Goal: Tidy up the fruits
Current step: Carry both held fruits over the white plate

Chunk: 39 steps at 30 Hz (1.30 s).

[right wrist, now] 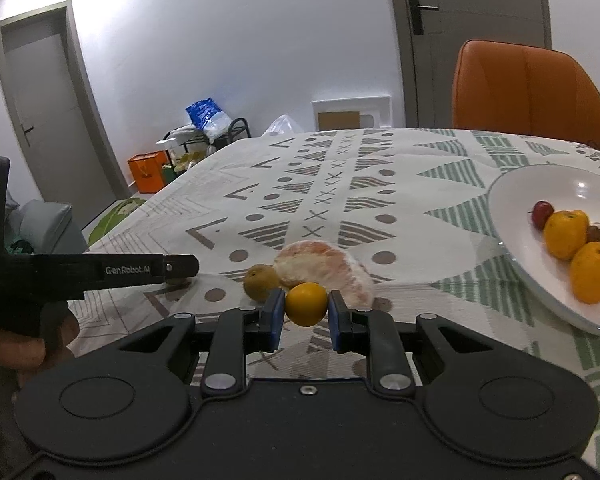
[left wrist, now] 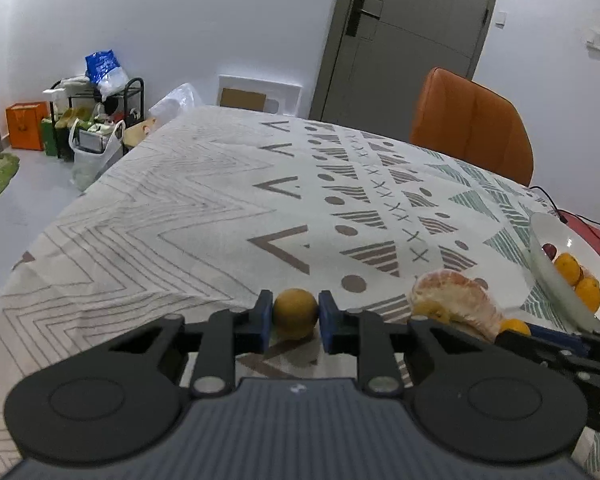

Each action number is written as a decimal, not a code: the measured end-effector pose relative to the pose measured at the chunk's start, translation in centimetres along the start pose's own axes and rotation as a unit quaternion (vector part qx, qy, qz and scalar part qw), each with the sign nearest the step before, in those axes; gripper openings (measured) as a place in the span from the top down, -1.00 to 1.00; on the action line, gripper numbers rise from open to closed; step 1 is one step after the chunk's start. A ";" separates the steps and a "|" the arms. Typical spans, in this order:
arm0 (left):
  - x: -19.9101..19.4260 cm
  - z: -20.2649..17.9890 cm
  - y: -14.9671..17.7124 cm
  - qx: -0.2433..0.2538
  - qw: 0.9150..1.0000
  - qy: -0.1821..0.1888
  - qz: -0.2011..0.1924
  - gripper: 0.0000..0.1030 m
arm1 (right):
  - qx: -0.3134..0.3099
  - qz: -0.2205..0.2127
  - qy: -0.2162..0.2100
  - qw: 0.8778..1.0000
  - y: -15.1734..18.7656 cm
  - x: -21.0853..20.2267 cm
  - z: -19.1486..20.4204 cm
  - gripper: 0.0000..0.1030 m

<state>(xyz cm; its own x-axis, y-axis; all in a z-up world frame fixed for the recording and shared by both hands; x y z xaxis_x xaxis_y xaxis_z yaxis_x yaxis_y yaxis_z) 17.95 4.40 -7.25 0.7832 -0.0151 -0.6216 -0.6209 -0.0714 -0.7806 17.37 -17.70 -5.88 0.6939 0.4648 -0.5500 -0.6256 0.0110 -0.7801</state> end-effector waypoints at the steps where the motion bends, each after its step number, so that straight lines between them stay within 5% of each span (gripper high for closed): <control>1: -0.2 -0.2 -0.1 0.004 1.000 0.000 -0.002 0.57 | 0.002 -0.003 0.000 1.000 0.0 -0.2 -0.2 0.59; 39: -2.6 -11.4 -2.7 0.085 0.994 0.062 -0.043 0.57 | 0.070 -0.095 0.064 0.991 -1.3 -8.3 -9.2 0.58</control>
<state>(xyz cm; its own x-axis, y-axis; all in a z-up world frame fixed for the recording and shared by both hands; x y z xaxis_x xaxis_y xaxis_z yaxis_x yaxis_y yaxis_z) 17.96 -6.73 -2.76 0.8252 -0.1395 -0.5474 -0.5398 0.0909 -0.8369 15.72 -29.71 -3.03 0.8380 0.3260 -0.4376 -0.5163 0.2141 -0.8292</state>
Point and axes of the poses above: each gripper's, at about its wrist camera, not at the fingertips, and x roughly the way its jaws point, z to its left, y to its underside, the point moved 4 cm from there along x, roughly the way its jaws point, and after that the axes turned 8 degrees about x, right-handed, at the moved point
